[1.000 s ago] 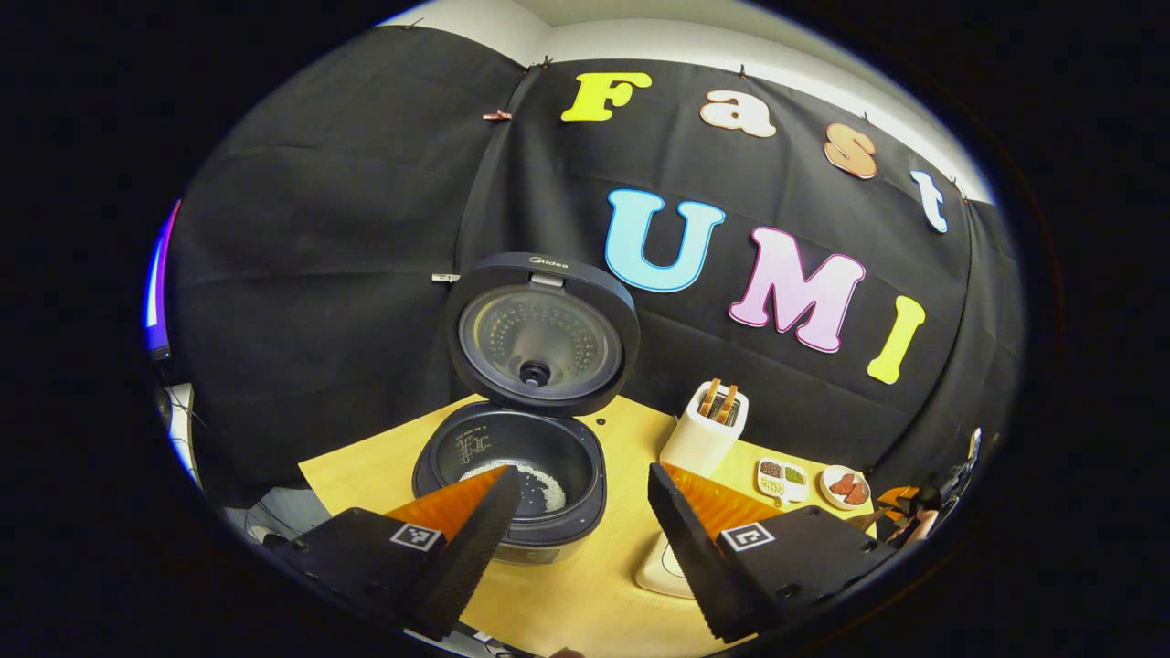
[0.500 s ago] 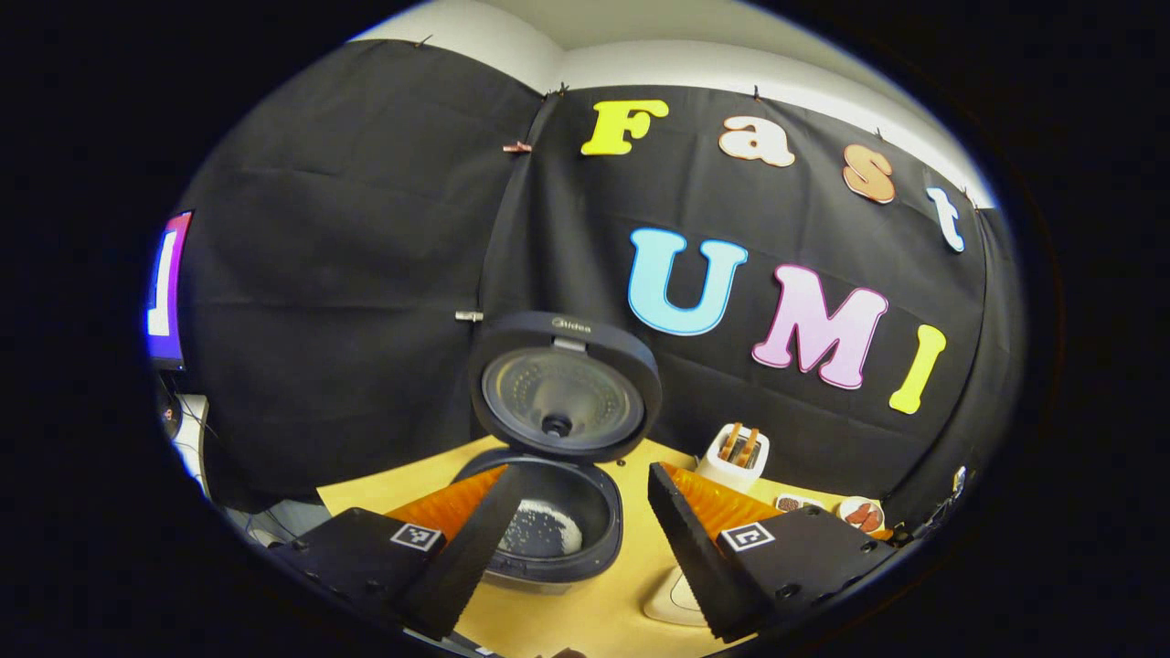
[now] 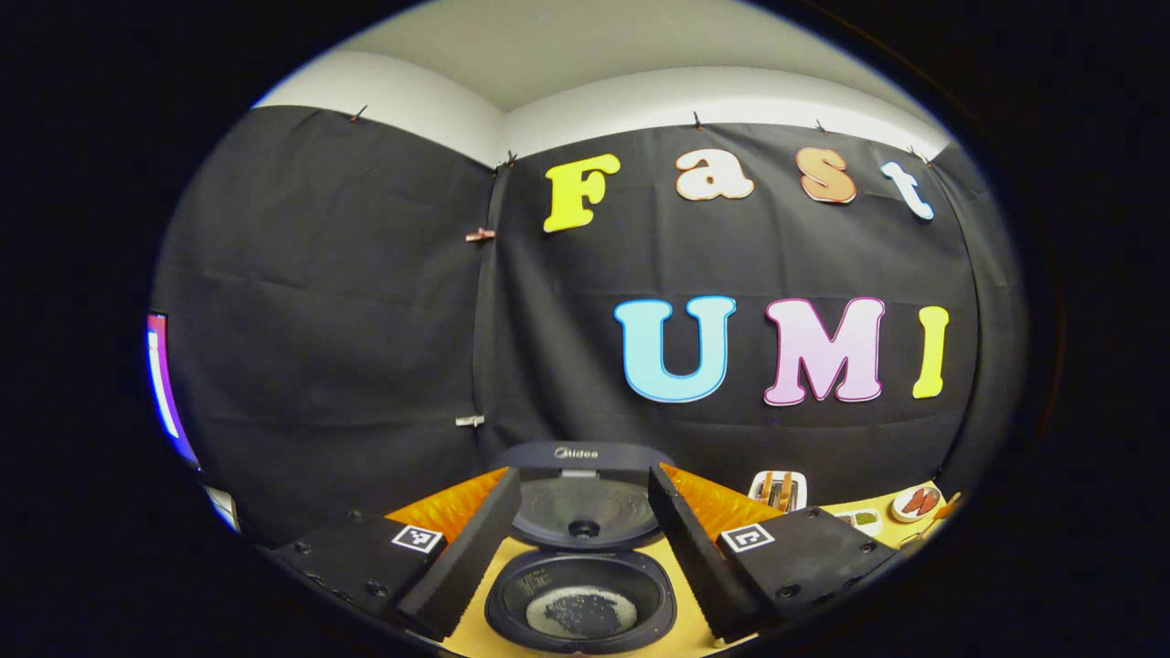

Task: Close the left gripper, press the button to open the rice cooker; take a wooden spoon from the chopstick holder with the right hand, scoop a spoonful of rice and pour it into the rice cooker, then put the wooden spoon back into the chopstick holder.

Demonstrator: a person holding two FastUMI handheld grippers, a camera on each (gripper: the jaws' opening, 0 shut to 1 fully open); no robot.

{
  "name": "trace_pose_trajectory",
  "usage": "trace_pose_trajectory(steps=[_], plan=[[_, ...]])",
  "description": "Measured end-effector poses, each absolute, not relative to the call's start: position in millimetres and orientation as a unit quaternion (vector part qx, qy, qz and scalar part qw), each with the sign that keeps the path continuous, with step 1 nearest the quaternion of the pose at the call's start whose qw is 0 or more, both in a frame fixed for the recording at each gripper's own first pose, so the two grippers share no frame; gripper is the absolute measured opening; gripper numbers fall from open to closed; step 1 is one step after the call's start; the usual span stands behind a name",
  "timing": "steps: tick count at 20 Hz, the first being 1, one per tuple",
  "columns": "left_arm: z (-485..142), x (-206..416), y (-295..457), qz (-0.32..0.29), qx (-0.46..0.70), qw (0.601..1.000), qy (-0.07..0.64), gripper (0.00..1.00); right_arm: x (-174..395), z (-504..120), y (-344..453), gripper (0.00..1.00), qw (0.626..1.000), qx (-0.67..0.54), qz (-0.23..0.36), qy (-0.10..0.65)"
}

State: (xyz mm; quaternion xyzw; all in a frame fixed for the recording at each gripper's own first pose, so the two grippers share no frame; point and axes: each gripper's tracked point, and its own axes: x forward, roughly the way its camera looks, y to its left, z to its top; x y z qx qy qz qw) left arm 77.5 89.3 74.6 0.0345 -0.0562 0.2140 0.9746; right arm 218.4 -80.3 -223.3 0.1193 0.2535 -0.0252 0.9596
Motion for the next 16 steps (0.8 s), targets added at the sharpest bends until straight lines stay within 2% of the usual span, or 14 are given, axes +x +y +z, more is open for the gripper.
trace_pose_trajectory(steps=[2,5,7,11,16], plan=[[79,88,93,0.203,0.029,0.976,-0.068,0.92,202,-202,-92,0.98,0.967,0.1,-0.033,0.233],[86,107,104,0.202,0.033,0.976,-0.08,0.95,175,-172,-100,0.99,0.975,0.086,-0.05,0.198],[96,120,112,0.197,0.046,0.975,-0.096,0.92,158,-156,-95,0.98,0.978,0.084,-0.047,0.186],[108,155,125,0.17,0.071,0.976,-0.12,0.92,131,-125,-86,0.98,0.985,0.061,-0.047,0.158],[92,192,153,0.158,0.068,0.98,-0.099,0.92,97,-95,-67,0.98,0.988,0.063,-0.047,0.131]])
